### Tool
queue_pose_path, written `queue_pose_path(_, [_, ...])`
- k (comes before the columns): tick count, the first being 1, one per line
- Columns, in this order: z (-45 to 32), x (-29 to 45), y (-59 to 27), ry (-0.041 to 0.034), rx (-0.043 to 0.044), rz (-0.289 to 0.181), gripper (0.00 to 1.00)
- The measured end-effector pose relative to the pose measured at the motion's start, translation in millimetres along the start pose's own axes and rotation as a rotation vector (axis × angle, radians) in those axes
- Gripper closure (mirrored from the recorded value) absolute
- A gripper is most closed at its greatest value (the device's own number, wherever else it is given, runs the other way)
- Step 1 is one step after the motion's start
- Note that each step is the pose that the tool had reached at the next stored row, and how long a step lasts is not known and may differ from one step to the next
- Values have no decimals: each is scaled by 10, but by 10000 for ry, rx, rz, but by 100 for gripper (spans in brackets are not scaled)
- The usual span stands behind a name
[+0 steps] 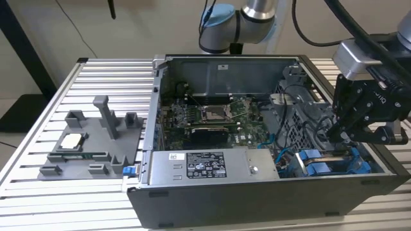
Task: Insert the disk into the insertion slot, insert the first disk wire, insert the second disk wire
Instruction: 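Insert the second disk wire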
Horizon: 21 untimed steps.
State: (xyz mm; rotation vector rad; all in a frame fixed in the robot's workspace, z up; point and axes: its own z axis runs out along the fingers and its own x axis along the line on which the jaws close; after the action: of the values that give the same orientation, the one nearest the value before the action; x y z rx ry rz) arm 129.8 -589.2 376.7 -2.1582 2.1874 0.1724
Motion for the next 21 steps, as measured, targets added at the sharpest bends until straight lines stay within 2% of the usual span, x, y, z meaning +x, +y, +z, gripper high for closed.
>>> queue_pose_path(5, [88, 9, -3, 1, 62, -19, 84])
queue_pose_path(9, [128, -9, -3, 0, 189, -63, 84])
queue_pose_path(16, [131, -8, -2, -19, 202, -67, 84])
queue_pose_path(18, [140, -8, -2, -11, 250, -71, 84])
queue_pose_path(21, [166, -16, -3, 17, 405, -94, 84])
